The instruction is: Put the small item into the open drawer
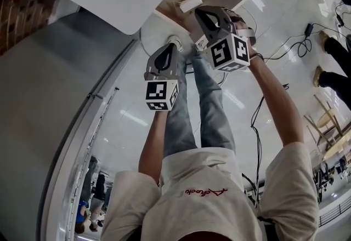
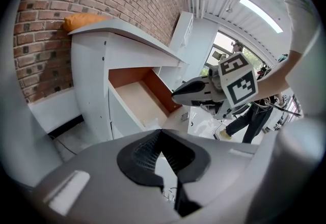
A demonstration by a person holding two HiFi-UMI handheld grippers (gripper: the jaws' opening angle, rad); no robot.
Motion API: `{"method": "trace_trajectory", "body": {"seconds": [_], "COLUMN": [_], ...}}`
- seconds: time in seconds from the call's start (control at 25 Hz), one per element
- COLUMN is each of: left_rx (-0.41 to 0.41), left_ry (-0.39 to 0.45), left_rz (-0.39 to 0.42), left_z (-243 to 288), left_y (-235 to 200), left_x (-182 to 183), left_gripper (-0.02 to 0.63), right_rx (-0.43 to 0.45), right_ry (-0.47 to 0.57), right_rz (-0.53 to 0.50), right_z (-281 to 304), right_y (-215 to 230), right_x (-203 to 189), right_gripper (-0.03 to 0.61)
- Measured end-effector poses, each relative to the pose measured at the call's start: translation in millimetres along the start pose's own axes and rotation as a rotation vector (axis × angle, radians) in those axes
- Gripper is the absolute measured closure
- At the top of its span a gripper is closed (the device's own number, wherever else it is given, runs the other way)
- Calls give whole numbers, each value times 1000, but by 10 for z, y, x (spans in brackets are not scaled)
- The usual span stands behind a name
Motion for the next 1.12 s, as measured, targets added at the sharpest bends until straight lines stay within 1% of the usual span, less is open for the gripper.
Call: {"method": "trace_trajectory", "body": {"seconds": [0.12, 0.28, 0.36, 0.44, 0.64, 0.8, 0.96, 1.12], "left_rx": [1, -1, 0, -2, -4, -7, -7, -3], "left_ry": [2, 5, 6, 6, 8, 5, 0, 17], "left_rz": [5, 14, 17, 19, 19, 18, 22, 34], "left_z": [2, 17, 14, 19, -6, -37, -87, -150], "left_y": [-17, -26, -32, -30, 0, 23, 40, 61], "left_x": [13, 64, 79, 78, 75, 69, 83, 217], "left_gripper": [604, 604, 604, 604, 604, 604, 604, 604], "right_rx": [-33, -89, -116, -139, -169, -186, -204, -241], "right_ry": [60, 128, 152, 161, 129, 91, 87, 99], "right_rz": [190, 404, 485, 544, 649, 710, 728, 735], "right_z": [-154, -351, -446, -538, -702, -804, -908, -1005], "right_y": [7, -50, -132, -243, -574, -733, -762, -647], "right_x": [23, -31, -67, -117, -316, -469, -497, -455], "right_gripper": [566, 566, 566, 566, 566, 566, 566, 566]}}
Point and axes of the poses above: the fingertips, and each gripper's own axes: z forward along the fingers, y to its right, x out of its top, the point moved 7 cm from there along -z, backward along the fingers, and after that the axes turned 10 degrees about z, right-handed, at the moved point
